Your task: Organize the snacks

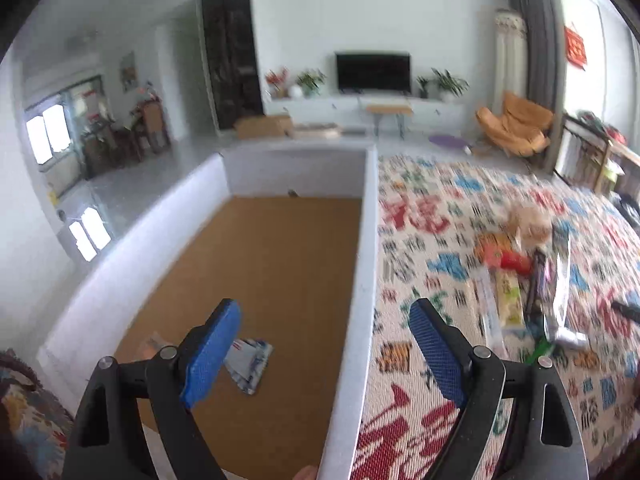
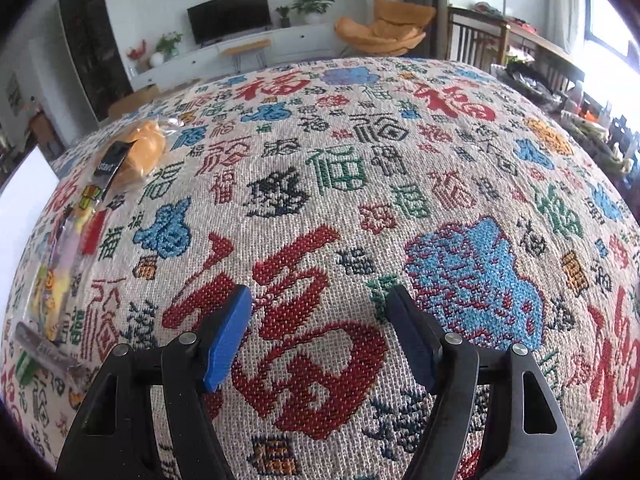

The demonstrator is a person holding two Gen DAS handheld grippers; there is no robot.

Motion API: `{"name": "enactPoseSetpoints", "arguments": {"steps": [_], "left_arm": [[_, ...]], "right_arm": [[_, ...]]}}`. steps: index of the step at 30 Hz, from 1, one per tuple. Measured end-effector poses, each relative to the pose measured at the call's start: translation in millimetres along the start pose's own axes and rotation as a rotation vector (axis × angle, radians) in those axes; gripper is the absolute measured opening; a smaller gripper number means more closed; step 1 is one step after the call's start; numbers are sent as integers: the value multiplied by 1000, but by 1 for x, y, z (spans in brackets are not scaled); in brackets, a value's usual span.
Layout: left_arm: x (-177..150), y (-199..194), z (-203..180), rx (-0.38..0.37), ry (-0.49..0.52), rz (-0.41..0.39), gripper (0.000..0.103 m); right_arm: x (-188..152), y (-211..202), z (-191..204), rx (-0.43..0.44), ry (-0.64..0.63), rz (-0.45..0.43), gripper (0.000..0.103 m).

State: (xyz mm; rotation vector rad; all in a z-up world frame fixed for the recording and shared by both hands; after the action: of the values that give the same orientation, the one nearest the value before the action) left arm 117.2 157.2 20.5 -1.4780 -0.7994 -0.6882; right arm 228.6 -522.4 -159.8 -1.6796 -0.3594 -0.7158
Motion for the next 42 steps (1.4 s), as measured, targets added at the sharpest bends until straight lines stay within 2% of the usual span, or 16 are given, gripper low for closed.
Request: {"name": "enactPoseSetpoints", "arguments": {"steps": [3,4,6,8,10,12,16,21,25,29,35,38,42], "left_arm": [[3,-28,-25,19,34,-132,88],[2,-35,-36,6,51,-159,90],[-3,-45,-62,-73,77,-182,97],[-17,-44,-92,-195,86,-143,99],[-37,-30,-119,-300,107,-40,99],[-64,-8,-142,-360,147,82,99],[-107,31,-156,-371,196,245,99],[-134,68,-144,-364,113,381,99],[-125,83,-143,-321,171,369,99],[-112,99,-137,-322,147,363,100],[-93,124,-138,-351,184,406,103],[-91,128,-136,-368,176,367,103],[-93,126,-135,-362,180,362,103]], "right_arm": [[-6,0,9,-29,-42,2,80],[-7,0,12,-38,-54,4,82],[-7,0,15,-58,-73,2,83],[-8,1,12,-53,-66,5,84],[-8,0,11,-52,-65,6,84],[-9,0,12,-54,-65,5,85],[-9,0,12,-54,-65,5,85],[-9,0,12,-55,-65,5,85],[-9,0,12,-55,-65,5,85],[-9,0,12,-55,-65,5,85],[-9,0,12,-56,-65,6,85],[-10,0,12,-58,-64,6,86],[-10,0,12,-59,-64,6,86]]}}
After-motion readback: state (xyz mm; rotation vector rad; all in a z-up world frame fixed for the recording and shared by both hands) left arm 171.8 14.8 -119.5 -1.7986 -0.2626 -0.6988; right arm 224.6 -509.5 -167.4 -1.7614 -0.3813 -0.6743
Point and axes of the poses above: each gripper's, at about its wrist camera, not at the fingertips, and y roughly the way its jaws point, z to its left, x to its top, the point moved 4 cm from there along y, roughly the way its jaws point, and after that the axes turned 13 degrees about -x, right-handed, at the moved point
